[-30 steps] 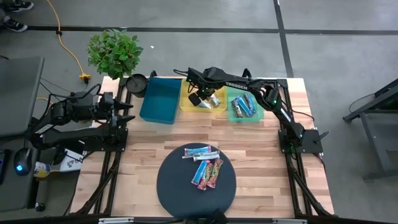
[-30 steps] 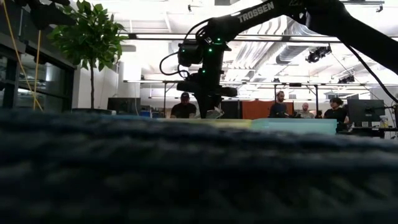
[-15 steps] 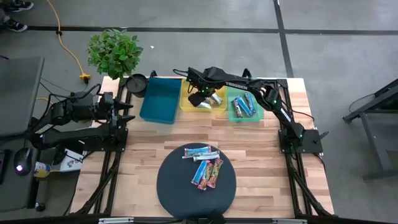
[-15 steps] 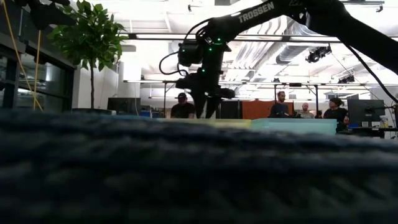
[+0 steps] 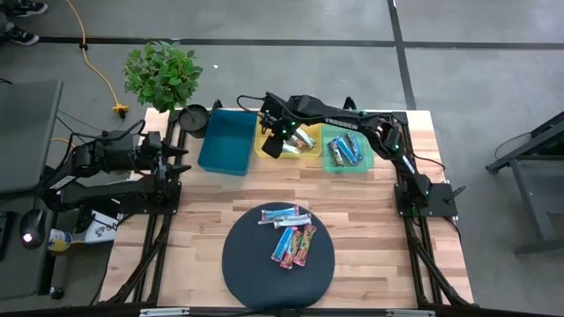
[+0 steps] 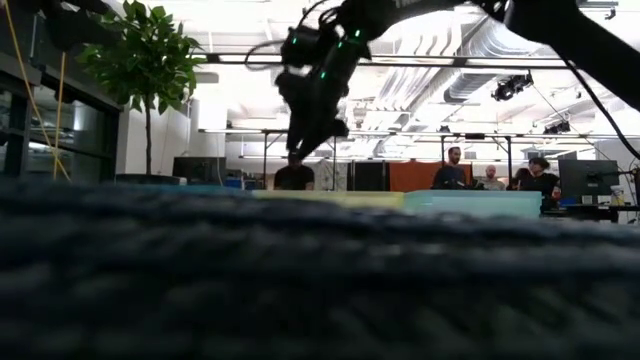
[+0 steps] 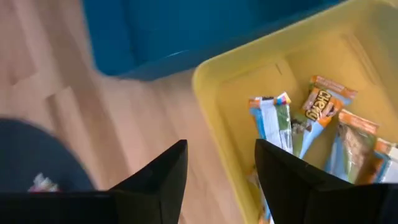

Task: Pick and place Granola Bars by type
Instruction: Put the yellow granola bar into the yellow bin

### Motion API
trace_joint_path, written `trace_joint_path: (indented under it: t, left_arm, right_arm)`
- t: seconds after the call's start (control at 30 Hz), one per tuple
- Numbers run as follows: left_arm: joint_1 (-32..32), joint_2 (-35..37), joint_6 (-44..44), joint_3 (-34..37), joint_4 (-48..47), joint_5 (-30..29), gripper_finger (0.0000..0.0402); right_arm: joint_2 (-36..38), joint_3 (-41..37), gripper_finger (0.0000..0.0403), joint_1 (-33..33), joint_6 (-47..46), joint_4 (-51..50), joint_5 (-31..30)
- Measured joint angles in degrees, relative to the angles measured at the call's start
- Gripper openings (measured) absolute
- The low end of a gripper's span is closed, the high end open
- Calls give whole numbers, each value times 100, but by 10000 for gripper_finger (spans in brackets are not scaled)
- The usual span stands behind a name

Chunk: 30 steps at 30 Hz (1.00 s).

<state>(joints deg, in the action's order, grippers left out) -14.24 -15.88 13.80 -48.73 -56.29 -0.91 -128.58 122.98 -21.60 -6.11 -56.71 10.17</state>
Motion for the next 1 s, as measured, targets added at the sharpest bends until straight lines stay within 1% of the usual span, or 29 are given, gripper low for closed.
trace_joint_path:
  t: [0.17, 0.4, 0.6, 0.87, 1.0]
  left_arm:
    - [0, 1, 0, 0, -13, 2, 273]
    - [0, 2, -97, 0, -11, 2, 273]
    - [0, 1, -153, 2, -7, 2, 273]
    - [0, 0, -153, 1, -4, 2, 273]
    - [0, 0, -153, 0, -3, 2, 273]
  right_arm:
    - [437, 0, 172, 260, 264, -258, 205]
    - [845, 0, 173, 940, 277, -1031, 179]
    - [836, -4, 173, 1804, 150, -1846, -454]
    - [792, -4, 174, 2869, -511, -1838, -1866]
    - [778, -4, 174, 3186, -982, -1833, -2103]
